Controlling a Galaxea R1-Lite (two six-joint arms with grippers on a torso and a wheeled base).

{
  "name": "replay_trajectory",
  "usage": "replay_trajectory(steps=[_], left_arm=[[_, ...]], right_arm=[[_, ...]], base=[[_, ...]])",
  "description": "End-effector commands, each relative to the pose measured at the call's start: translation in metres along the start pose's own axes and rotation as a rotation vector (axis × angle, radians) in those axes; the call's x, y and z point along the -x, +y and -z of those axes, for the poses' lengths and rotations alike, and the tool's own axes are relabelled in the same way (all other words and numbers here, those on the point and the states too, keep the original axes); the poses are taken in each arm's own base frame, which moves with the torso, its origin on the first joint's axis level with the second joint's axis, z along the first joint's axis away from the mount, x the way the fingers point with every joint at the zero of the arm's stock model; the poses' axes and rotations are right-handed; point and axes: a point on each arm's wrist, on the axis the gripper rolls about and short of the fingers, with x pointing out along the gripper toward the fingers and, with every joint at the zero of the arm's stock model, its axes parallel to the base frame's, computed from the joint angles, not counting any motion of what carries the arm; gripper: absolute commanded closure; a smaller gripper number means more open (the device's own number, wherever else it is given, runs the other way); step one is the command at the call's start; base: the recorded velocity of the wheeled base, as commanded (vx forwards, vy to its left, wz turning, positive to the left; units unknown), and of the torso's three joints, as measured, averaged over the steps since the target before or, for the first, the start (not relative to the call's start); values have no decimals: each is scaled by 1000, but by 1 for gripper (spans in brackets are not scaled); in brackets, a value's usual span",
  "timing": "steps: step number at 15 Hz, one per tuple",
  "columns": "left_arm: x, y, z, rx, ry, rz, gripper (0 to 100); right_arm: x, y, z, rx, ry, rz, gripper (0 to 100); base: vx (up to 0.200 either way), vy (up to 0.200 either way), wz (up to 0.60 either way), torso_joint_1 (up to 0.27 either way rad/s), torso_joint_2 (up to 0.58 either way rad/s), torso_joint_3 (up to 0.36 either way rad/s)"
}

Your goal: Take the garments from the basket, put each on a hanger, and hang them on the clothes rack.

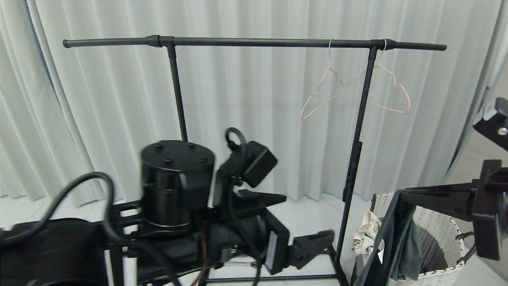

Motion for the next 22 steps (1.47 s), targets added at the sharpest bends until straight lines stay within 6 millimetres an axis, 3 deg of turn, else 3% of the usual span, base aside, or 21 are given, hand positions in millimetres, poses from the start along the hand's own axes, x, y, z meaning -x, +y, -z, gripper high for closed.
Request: replay_trajectory(steps=[1, 2, 10, 13, 22], left_arm=[[-68, -5, 17, 34, 78, 49, 0], [-81, -5, 17, 34, 80, 57, 0], [-110, 0, 34, 46, 135, 74, 0], [-133, 7, 47, 51, 163, 61, 0], [-138, 15, 82, -2, 265, -21, 0]], right_arm=[[-6, 0, -1, -1, 15, 1, 100], [-7, -1, -2, -4, 10, 1, 100], [0, -4, -5, -49, -26, 20, 100], [8, -4, -7, -48, -52, 21, 100], [12, -4, -9, -48, -69, 22, 100]], base=[[0, 0, 0, 0, 0, 0], [0, 0, 0, 0, 0, 0], [0, 0, 0, 0, 0, 0], [0, 0, 0, 0, 0, 0], [0, 0, 0, 0, 0, 0]])
